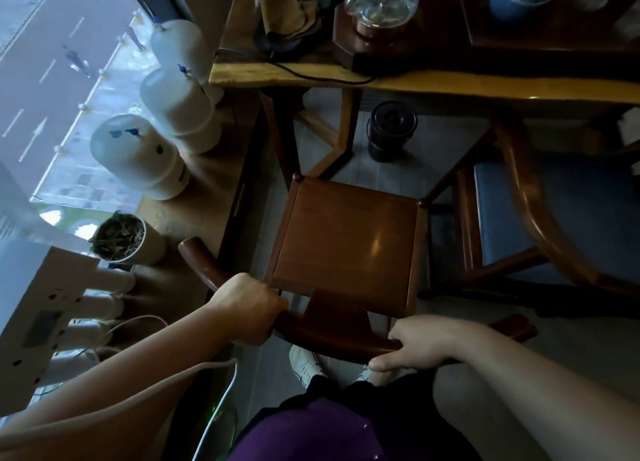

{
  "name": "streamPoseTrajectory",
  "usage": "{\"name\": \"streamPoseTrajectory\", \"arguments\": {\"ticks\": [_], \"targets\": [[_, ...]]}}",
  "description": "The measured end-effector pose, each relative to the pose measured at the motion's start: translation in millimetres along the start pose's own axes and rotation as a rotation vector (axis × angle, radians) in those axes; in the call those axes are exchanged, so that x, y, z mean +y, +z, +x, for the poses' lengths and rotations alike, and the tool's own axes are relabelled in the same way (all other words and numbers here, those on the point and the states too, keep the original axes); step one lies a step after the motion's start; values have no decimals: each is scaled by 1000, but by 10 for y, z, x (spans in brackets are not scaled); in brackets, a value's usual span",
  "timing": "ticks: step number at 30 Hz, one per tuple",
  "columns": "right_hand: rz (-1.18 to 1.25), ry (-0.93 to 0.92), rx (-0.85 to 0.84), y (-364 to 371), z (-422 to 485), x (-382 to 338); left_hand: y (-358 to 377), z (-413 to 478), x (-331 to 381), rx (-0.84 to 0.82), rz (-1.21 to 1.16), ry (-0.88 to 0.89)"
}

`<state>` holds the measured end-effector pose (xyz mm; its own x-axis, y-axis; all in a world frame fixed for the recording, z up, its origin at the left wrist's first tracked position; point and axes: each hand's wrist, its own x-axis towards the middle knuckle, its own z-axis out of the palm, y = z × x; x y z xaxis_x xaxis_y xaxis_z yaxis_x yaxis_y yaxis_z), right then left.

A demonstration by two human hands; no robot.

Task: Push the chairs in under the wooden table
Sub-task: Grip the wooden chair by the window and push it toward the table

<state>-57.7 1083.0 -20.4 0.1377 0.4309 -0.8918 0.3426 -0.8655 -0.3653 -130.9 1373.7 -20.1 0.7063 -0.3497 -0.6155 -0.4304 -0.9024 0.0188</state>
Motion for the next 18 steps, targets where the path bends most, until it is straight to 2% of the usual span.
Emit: {"name": "streamPoseTrajectory", "arguments": {"ticks": [3, 7, 13, 18], "targets": [[-59, -20, 51, -10, -88, 83, -66, 78, 34, 35, 5, 12], [-319, -10, 258, 104, -247, 255, -114, 50, -53, 102, -24, 63], [-253, 102, 357, 211, -309, 279, -240, 109, -136, -52, 3, 56], [-238, 110, 428, 185, -211, 191, -326, 176, -339, -70, 96, 32]]}}
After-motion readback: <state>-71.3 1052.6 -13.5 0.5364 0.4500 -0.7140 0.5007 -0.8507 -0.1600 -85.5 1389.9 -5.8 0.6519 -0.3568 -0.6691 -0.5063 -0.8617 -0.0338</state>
